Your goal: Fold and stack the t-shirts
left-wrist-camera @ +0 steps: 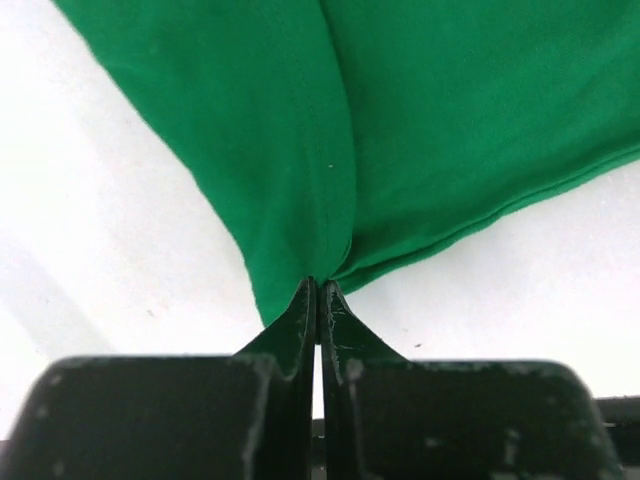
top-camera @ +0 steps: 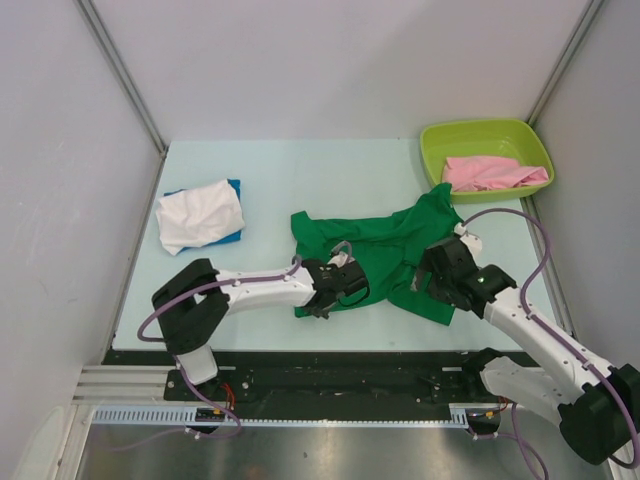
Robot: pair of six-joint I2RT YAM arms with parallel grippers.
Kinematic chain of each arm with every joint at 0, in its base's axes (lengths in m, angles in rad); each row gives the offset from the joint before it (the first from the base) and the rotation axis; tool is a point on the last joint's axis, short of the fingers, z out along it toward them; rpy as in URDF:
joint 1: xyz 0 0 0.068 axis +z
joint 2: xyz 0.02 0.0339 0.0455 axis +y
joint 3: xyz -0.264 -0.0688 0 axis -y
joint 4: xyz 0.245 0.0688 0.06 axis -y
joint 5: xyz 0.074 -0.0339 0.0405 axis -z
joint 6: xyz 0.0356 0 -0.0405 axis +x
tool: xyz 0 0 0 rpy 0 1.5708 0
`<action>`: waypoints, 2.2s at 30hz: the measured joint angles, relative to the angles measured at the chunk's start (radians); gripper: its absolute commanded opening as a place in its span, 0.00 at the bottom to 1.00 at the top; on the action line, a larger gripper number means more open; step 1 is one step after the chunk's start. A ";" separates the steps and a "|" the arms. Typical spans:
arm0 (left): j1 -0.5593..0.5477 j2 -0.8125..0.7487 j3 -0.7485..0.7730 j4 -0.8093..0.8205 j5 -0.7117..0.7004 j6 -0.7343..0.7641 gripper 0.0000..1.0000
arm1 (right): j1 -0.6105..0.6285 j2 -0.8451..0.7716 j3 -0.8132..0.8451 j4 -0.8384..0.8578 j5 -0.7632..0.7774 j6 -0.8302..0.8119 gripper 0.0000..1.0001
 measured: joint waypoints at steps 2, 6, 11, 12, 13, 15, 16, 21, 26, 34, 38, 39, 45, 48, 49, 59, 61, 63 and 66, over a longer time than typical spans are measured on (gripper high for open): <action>0.000 -0.029 0.000 -0.010 -0.006 -0.003 0.00 | 0.006 0.010 0.000 -0.005 0.006 0.014 0.91; 0.000 -0.119 0.000 -0.033 -0.031 -0.027 0.00 | 0.010 0.044 -0.002 -0.023 0.021 0.053 0.91; 0.014 -0.245 -0.044 -0.043 -0.067 -0.085 0.00 | 0.010 0.065 -0.026 -0.035 0.038 0.108 0.90; 0.023 -0.272 -0.067 -0.043 -0.070 -0.097 0.00 | 0.010 0.065 -0.034 -0.039 0.042 0.122 0.90; 0.039 -0.303 -0.097 -0.036 -0.070 -0.111 0.00 | 0.010 0.065 -0.042 -0.040 0.045 0.134 0.90; 0.098 -0.386 -0.182 -0.018 -0.061 -0.136 0.01 | 0.010 0.070 -0.059 -0.046 0.055 0.165 0.90; 0.131 -0.423 -0.217 -0.002 -0.051 -0.142 0.00 | 0.010 0.075 -0.065 -0.050 0.058 0.176 0.89; 0.307 -0.612 -0.380 0.064 -0.002 -0.159 0.00 | 0.011 0.099 -0.105 -0.059 0.064 0.248 0.88; 0.374 -0.677 -0.417 0.109 0.034 -0.159 0.00 | 0.013 0.116 -0.128 -0.058 0.063 0.280 0.86; 0.402 -0.690 -0.429 0.154 0.072 -0.159 0.01 | 0.050 0.151 -0.164 -0.051 0.072 0.318 0.75; 0.415 -0.714 -0.433 0.161 0.077 -0.159 0.00 | 0.049 0.151 -0.169 -0.051 0.090 0.330 0.74; 0.418 -0.721 -0.435 0.164 0.077 -0.159 0.00 | 0.046 0.151 -0.169 -0.051 0.097 0.332 0.74; 0.424 -0.737 -0.439 0.175 0.083 -0.159 0.00 | 0.003 0.151 -0.169 -0.050 0.116 0.330 0.73; 0.427 -0.737 -0.439 0.178 0.086 -0.159 0.00 | -0.016 0.151 -0.169 -0.045 0.124 0.326 0.72; 0.428 -0.737 -0.439 0.178 0.089 -0.158 0.00 | -0.021 0.153 -0.169 -0.043 0.127 0.322 0.72; 0.434 -0.731 -0.446 0.181 0.098 -0.159 0.00 | -0.041 0.193 -0.179 0.026 0.124 0.294 0.52; 0.435 -0.734 -0.449 0.181 0.096 -0.159 0.00 | -0.042 0.196 -0.179 0.037 0.121 0.287 0.37; 0.436 -0.742 -0.454 0.179 0.093 -0.160 0.01 | -0.042 0.204 -0.178 0.067 0.110 0.284 0.19; 0.439 -0.757 -0.456 0.174 0.087 -0.166 0.00 | -0.042 0.211 -0.178 0.098 0.103 0.275 0.00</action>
